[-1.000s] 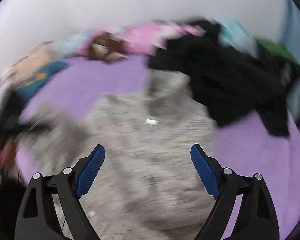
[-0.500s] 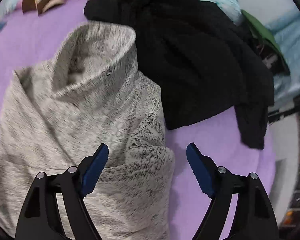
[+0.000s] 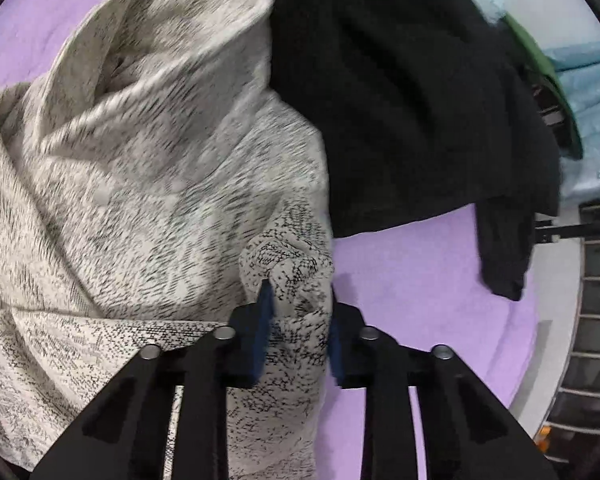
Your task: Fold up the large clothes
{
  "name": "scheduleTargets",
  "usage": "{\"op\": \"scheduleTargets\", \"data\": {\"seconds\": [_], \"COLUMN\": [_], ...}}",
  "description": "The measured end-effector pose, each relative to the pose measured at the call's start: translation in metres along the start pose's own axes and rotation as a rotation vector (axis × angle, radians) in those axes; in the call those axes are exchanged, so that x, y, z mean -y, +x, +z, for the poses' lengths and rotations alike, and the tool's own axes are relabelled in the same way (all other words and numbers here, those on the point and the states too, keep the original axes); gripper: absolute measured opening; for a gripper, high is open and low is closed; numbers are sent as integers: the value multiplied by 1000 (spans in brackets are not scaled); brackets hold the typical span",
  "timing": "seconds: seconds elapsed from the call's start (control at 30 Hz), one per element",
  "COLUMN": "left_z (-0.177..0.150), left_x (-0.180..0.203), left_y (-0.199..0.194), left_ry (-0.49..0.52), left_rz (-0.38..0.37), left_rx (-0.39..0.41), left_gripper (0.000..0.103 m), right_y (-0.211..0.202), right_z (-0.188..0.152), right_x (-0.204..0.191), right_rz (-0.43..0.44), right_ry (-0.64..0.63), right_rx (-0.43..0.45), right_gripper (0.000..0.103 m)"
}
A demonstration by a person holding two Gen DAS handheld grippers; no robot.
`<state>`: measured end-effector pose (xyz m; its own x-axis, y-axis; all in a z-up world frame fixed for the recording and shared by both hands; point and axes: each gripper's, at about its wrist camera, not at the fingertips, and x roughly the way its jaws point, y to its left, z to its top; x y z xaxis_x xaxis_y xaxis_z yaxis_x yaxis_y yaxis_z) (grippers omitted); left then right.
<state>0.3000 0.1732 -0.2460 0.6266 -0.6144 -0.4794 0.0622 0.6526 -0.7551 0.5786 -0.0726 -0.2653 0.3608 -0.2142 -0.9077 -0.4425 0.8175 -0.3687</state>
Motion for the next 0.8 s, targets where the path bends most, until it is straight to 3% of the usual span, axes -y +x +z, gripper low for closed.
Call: {"op": "scheduleTargets", "data": {"seconds": [0.2,0.3,0.43,0.53,0.67,0.8], "left_z": [10,17,20,26,28,29], "left_x": [2,-13,-52,-69,-61,-54], "left_y": [-4,6,26,32,27,3], "left_ry": [49,42,-42,-63,-38,-25], "left_rz": [57,121,235,281,348,432], "left_rx": [15,-13,-56,-68,-121,-105], "left_gripper": [17,18,18,25,38,55], "right_y": [-11,1,36,58,74,64], "right_z": [-2,-4,-1,0,0,-10], "right_x": [61,80,83,89,84,85], "right_rz": [16,46,41,43,13,-44], "right_ry": [129,202,252,306,305,292], "right_rx": [19,6,-11,-24,-18,37], "right_gripper": [19,19,19,19,21,39]}}
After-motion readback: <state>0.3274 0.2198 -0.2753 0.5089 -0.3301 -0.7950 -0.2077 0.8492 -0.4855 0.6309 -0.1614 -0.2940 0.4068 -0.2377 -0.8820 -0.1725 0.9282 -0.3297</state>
